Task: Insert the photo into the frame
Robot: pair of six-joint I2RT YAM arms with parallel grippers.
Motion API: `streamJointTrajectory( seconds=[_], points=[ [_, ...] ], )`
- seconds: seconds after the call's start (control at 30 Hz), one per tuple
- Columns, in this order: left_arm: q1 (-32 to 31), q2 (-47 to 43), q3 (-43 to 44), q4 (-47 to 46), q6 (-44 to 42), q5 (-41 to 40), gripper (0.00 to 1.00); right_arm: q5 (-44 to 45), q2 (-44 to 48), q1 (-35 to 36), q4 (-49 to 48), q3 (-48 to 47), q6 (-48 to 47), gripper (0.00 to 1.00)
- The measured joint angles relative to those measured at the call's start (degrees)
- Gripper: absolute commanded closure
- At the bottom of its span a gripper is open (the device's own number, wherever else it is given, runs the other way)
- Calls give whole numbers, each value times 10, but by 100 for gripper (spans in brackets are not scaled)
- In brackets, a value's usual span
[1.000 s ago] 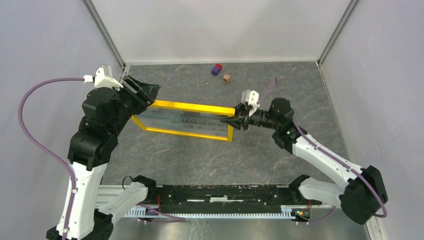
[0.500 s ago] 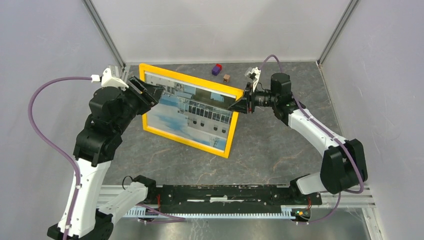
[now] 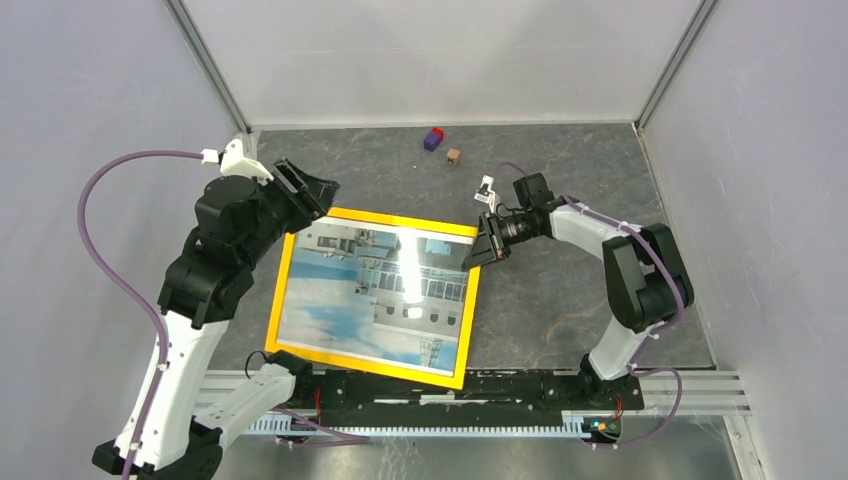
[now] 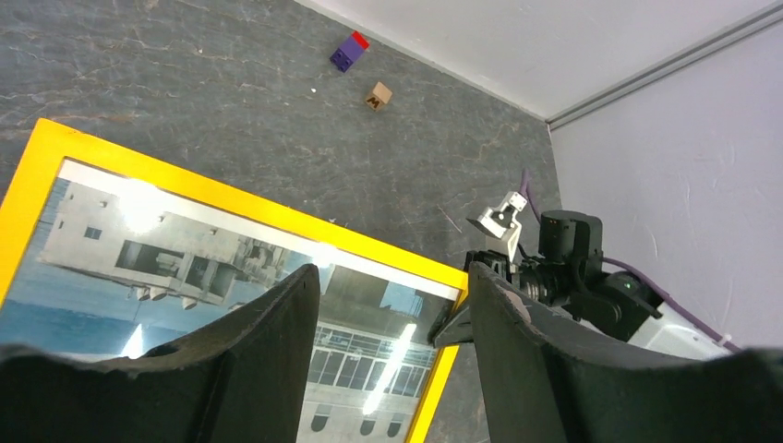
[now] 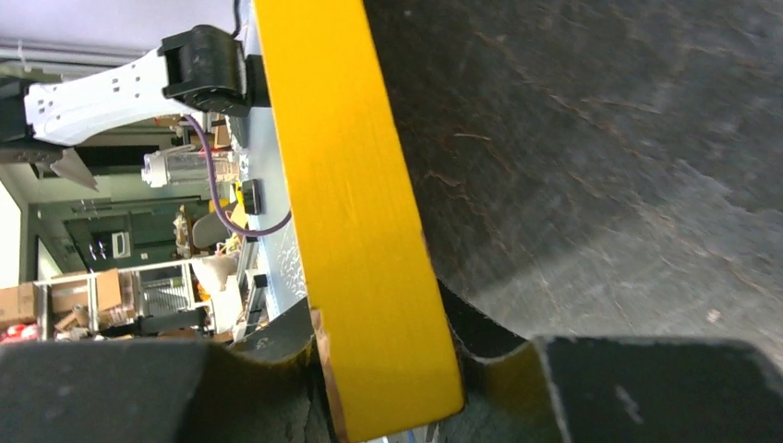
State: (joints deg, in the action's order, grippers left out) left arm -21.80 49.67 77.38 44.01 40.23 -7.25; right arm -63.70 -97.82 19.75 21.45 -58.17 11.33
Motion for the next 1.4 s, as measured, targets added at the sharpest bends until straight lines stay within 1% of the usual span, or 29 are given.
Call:
streamJointTrajectory(
  seconds=[0.17,0.33,0.47,0.63,0.77,0.83,0.87,0.93,1.03,1.13,1.2,1.23,1.27,1.37,1.4],
  points=[
    [-4,-2,-5,-5,-4,-2,34,30,-52,-24,92,-62,-41,100],
    [-10,1,-14,-10,-5,-2,34,83,-109,-49,215,-140,-91,100],
    [-16,7,-17,-13,-5,-1,34,127,-129,-72,276,-158,-110,100],
    [-25,13,-17,-14,-5,-1,34,206,-146,-98,340,-170,-115,100],
    [-28,14,-19,-17,-5,1,34,277,-150,-107,353,-170,-114,100],
    [-28,14,-26,-25,-5,4,34,373,-151,-107,314,-173,-144,94],
    [-28,14,-29,-26,-5,4,34,416,-155,-106,302,-179,-156,93],
    [-28,16,-37,-26,-4,14,34,490,-156,-107,287,-203,-193,96],
    [-31,19,-41,-27,-4,20,34,560,-170,-114,269,-245,-229,95],
    [-31,21,-43,-28,-4,29,34,597,-183,-126,250,-270,-243,94],
    [-31,21,-43,-29,-4,30,34,612,-184,-131,240,-274,-245,89],
    [-31,21,-43,-31,-4,30,34,619,-184,-132,236,-274,-244,85],
    [-31,21,-43,-34,-4,30,34,625,-184,-133,234,-274,-242,78],
    [-31,21,-47,-39,-4,31,34,640,-182,-130,230,-272,-231,51],
    [-31,21,-48,-39,-4,32,34,646,-180,-130,229,-269,-227,43]
  ],
)
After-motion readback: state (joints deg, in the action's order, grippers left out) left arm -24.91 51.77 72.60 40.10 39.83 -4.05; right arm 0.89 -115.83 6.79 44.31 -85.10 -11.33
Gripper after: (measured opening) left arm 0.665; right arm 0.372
